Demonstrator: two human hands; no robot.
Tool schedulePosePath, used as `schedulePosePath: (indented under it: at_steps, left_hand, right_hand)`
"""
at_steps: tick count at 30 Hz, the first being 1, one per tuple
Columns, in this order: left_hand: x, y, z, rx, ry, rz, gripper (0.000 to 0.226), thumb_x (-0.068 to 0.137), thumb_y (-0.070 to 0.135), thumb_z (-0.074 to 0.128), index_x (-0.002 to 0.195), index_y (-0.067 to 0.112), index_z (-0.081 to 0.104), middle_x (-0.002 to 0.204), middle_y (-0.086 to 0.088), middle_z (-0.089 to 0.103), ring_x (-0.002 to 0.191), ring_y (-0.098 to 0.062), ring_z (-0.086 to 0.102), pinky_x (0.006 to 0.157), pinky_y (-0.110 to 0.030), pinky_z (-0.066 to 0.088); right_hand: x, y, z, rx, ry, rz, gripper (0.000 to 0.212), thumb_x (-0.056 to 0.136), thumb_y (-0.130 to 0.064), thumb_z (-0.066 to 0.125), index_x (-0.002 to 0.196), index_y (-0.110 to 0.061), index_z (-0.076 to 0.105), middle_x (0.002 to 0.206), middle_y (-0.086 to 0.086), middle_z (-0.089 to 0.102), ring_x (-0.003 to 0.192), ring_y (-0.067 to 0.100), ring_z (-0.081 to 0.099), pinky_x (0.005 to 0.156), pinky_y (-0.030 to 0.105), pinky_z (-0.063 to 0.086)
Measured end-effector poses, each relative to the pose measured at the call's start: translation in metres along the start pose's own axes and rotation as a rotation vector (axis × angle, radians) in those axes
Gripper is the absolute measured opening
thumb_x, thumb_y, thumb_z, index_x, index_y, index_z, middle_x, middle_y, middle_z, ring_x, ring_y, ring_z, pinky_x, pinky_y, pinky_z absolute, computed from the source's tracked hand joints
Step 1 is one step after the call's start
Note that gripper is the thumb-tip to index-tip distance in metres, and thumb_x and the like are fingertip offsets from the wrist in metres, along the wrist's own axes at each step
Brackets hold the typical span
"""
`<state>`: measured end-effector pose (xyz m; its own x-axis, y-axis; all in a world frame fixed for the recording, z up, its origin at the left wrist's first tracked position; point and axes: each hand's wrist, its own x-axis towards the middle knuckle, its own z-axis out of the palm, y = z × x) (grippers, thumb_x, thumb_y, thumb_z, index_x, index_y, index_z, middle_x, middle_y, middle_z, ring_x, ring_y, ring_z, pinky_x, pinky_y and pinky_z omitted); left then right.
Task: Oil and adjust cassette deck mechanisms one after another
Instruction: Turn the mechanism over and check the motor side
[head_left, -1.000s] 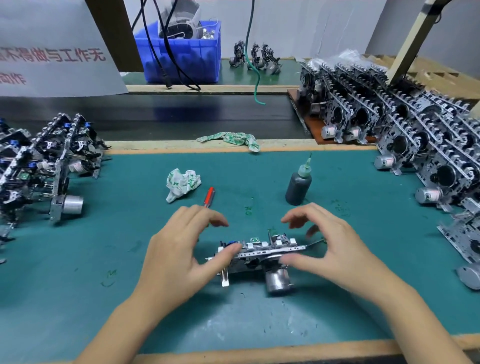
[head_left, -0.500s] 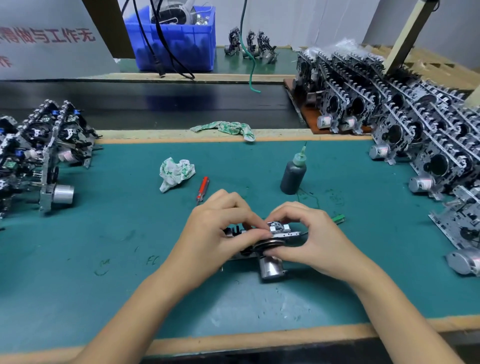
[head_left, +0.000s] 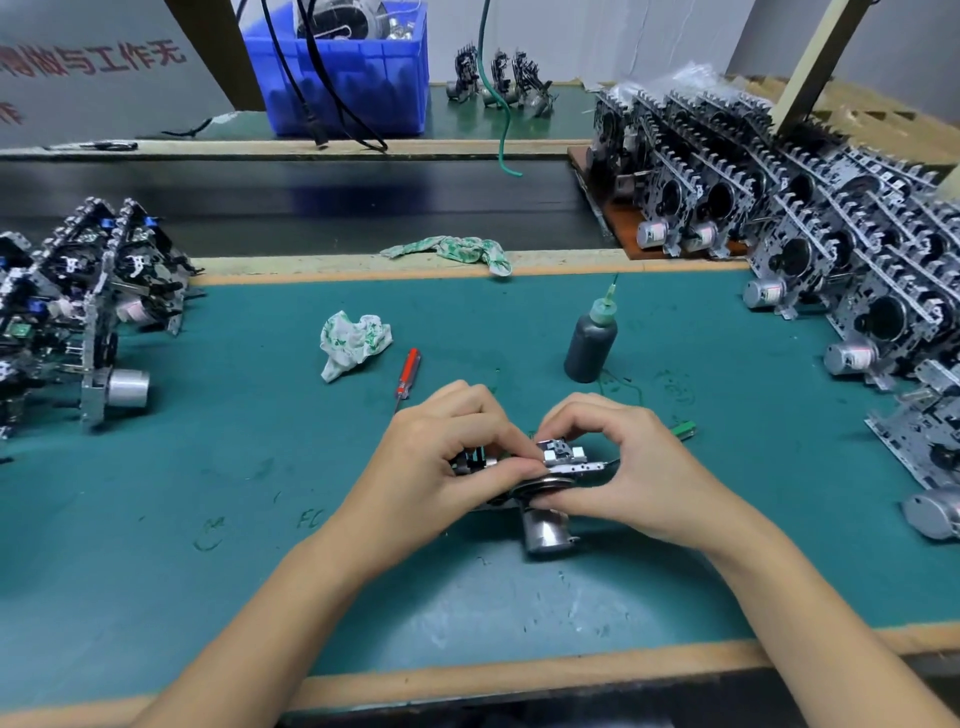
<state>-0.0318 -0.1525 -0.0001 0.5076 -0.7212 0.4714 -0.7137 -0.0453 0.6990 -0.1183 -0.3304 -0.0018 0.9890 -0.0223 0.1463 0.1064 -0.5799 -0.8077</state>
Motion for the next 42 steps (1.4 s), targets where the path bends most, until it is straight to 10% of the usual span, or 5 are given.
schedulePosePath:
  at_steps: [12, 19, 27, 32, 42]
  left_hand:
    - [0.001, -0.002, -0.002, 0.016, -0.034, -0.007, 0.012, 0.083, 0.031, 0.064, 0.085, 0.023, 0.072, 0.073, 0.007, 0.057, 0.071, -0.003, 0.051, 0.067, -0.015, 0.038]
    - [0.0, 0.0, -0.001, 0.021, -0.008, 0.0, 0.012, 0.083, 0.031, 0.065, 0.082, 0.02, 0.07, 0.071, 0.007, 0.056, 0.068, 0.001, 0.044, 0.065, -0.009, 0.032]
    - [0.001, 0.002, -0.002, 0.004, -0.014, -0.021, 0.01, 0.081, 0.032, 0.066, 0.078, 0.023, 0.067, 0.069, 0.007, 0.056, 0.066, 0.001, 0.043, 0.064, -0.01, 0.032]
    - [0.001, 0.002, -0.002, 0.0, -0.031, -0.021, 0.007, 0.082, 0.034, 0.064, 0.078, 0.028, 0.064, 0.069, 0.001, 0.059, 0.066, -0.001, 0.044, 0.064, -0.013, 0.033]
    - [0.001, 0.0, -0.002, 0.008, -0.039, -0.003, 0.002, 0.082, 0.034, 0.063, 0.08, 0.033, 0.063, 0.069, 0.007, 0.057, 0.069, 0.001, 0.045, 0.066, -0.012, 0.034]
  right_hand:
    - [-0.022, 0.0, 0.003, -0.238, 0.273, -0.192, 0.042, 0.073, -0.041, 0.076, 0.11, -0.026, 0.062, 0.102, -0.016, 0.062, 0.099, 0.004, 0.056, 0.089, 0.017, 0.04]
    - [-0.029, 0.01, 0.009, -0.469, 0.541, -0.448, 0.015, 0.082, -0.022, 0.069, 0.082, -0.008, 0.075, 0.078, -0.003, 0.069, 0.079, 0.022, 0.06, 0.073, 0.032, 0.05]
    - [-0.031, 0.015, 0.013, -0.321, 0.53, -0.398, 0.018, 0.082, -0.024, 0.066, 0.095, -0.013, 0.073, 0.083, 0.0, 0.064, 0.085, 0.017, 0.055, 0.08, 0.028, 0.047]
    - [-0.034, 0.018, 0.012, -0.035, 0.318, -0.107, 0.056, 0.071, -0.04, 0.072, 0.124, -0.035, 0.054, 0.109, -0.012, 0.056, 0.108, 0.012, 0.051, 0.095, 0.017, 0.035]
    - [-0.01, 0.019, 0.014, 0.153, 0.11, -0.02, 0.029, 0.065, -0.031, 0.08, 0.091, -0.03, 0.066, 0.095, -0.015, 0.062, 0.097, 0.012, 0.059, 0.089, 0.024, 0.044]
